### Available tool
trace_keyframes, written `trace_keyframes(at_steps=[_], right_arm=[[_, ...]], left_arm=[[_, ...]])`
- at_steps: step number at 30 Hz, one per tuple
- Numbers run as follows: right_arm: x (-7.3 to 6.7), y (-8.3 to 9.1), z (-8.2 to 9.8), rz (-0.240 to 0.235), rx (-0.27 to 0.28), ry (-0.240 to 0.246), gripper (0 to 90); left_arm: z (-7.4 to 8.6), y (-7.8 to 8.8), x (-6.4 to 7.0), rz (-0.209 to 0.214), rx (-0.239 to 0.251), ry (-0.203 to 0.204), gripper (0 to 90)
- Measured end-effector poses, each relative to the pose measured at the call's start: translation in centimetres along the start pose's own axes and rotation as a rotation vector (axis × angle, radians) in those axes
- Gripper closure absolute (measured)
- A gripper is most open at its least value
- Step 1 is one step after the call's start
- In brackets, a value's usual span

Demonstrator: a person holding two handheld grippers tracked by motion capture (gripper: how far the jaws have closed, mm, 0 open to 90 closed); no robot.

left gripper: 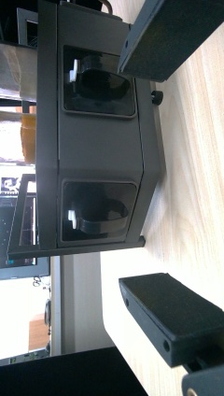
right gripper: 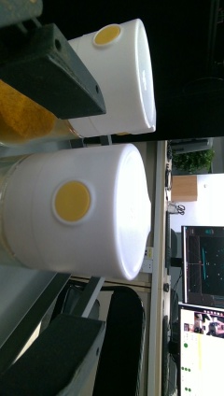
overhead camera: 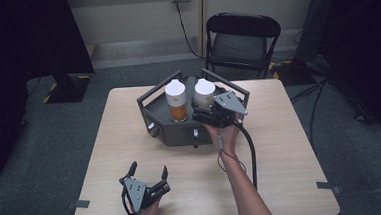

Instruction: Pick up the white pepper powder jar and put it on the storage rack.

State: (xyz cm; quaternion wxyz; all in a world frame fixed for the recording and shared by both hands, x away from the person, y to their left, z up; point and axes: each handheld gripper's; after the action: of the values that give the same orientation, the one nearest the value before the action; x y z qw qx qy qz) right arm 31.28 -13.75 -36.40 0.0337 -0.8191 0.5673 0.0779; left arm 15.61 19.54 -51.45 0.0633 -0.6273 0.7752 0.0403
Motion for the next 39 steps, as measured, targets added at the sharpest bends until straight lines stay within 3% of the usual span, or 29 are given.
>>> trace_keyframes(at_steps=[16,39], right_arm=[[0.4,2.5,0.8,-0.016,0.038,-0.005,0.0],[0.6,6.1,3.2,0.004,0.068,-0.014,0.0]], left_arm=[[0.0,0.0,0.1,-0.005,-0.002,-0.002,0.8],[0.0,0.0,0.1,-0.005,-0.001,-0.001,0.8]])
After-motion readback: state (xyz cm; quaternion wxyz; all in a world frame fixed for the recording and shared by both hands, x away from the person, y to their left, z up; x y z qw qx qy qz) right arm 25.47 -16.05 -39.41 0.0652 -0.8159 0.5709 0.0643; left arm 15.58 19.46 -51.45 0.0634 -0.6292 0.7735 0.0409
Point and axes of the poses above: each handheld gripper's, and its own axes: y roughly backward along the jaws, z roughly out of its underside, x roughly to its right, and after that the axes turned 9 degrees about -y, right-handed
